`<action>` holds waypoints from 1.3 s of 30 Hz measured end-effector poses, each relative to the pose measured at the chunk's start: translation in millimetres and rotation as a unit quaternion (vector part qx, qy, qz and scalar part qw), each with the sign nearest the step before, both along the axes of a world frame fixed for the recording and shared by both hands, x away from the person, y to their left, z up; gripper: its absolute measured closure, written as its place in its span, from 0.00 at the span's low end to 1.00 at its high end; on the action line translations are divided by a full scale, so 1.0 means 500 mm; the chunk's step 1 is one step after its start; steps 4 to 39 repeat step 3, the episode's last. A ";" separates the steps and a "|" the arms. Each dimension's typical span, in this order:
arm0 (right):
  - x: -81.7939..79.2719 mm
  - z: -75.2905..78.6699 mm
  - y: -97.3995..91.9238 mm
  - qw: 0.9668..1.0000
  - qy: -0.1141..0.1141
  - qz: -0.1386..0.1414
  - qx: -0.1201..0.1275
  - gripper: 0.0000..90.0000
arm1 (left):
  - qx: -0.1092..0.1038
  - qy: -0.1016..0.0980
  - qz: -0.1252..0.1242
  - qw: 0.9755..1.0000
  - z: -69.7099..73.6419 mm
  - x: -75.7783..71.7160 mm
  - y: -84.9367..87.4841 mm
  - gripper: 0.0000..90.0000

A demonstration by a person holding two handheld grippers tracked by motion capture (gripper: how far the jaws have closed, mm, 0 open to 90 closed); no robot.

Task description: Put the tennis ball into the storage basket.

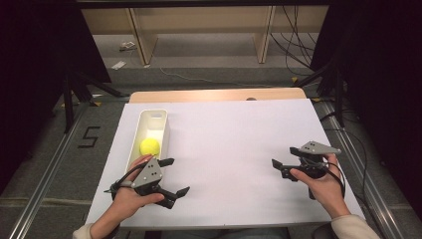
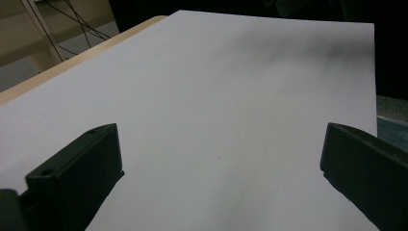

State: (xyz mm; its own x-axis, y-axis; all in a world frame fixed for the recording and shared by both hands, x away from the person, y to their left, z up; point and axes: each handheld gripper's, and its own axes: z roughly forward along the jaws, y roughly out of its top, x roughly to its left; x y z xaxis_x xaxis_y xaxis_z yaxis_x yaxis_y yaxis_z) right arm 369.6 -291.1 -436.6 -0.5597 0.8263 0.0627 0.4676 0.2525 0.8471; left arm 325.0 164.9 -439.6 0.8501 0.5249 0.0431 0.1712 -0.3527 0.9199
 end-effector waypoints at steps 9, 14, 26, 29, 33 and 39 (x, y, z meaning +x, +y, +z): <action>0.001 -0.002 0.000 1.000 0.004 -0.001 0.004 0.18 | 0.001 0.000 0.000 1.000 0.000 0.000 -0.001 0.00; 0.001 -0.002 0.000 1.000 0.004 -0.001 0.004 0.18 | 0.001 0.000 0.000 1.000 0.000 0.000 -0.001 0.00; 0.001 -0.002 0.000 1.000 0.004 -0.001 0.004 0.18 | 0.001 0.000 0.000 1.000 0.000 0.000 -0.001 0.00; 0.001 -0.002 0.000 1.000 0.004 -0.001 0.004 0.18 | 0.001 0.000 0.000 1.000 0.000 0.000 -0.001 0.00; 0.001 -0.002 0.000 1.000 0.004 -0.001 0.004 0.18 | 0.001 0.000 0.000 1.000 0.000 0.000 -0.001 0.00; 0.001 -0.002 0.000 1.000 0.004 -0.001 0.004 0.18 | 0.001 0.000 0.000 1.000 0.000 0.000 -0.001 0.00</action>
